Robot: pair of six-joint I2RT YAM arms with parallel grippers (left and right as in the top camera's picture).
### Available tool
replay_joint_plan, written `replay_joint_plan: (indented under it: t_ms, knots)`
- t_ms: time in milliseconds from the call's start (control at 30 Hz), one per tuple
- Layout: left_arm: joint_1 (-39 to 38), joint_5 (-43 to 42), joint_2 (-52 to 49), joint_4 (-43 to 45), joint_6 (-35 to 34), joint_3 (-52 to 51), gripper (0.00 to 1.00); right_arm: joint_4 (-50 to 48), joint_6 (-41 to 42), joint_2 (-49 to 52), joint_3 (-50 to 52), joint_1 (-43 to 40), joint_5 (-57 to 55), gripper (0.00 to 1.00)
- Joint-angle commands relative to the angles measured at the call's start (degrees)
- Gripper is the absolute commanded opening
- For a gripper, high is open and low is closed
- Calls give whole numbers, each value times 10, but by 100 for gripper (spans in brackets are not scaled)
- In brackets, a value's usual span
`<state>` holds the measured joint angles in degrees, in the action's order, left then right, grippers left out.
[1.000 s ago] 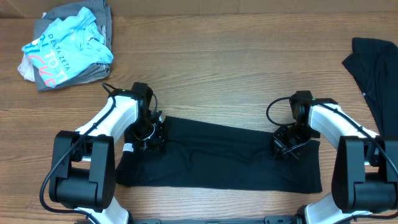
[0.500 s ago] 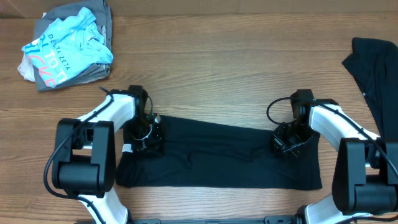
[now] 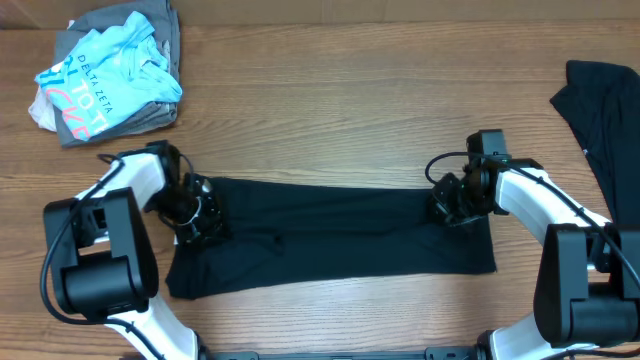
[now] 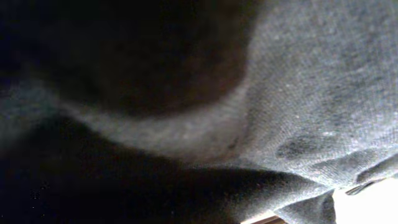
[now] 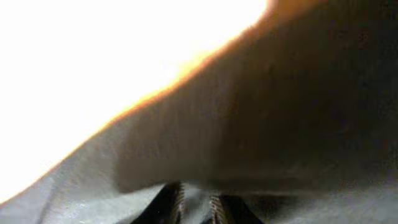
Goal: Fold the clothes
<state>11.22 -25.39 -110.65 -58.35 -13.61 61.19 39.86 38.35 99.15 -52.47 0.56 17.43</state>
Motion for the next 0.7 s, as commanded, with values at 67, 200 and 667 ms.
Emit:
replay_joint_plan:
  t_ms: [67, 200, 667]
  knots:
    - [56, 140, -25, 20, 5, 15, 4, -12, -13, 9, -26, -6, -69, 24]
    - [68, 140, -25, -19, 8, 63, 4, 5, -13, 9, -67, -6, -69, 24]
    - [55, 131, 9, -226, 11, 302, 5, 304, -154, 8, -328, 29, 99, 27]
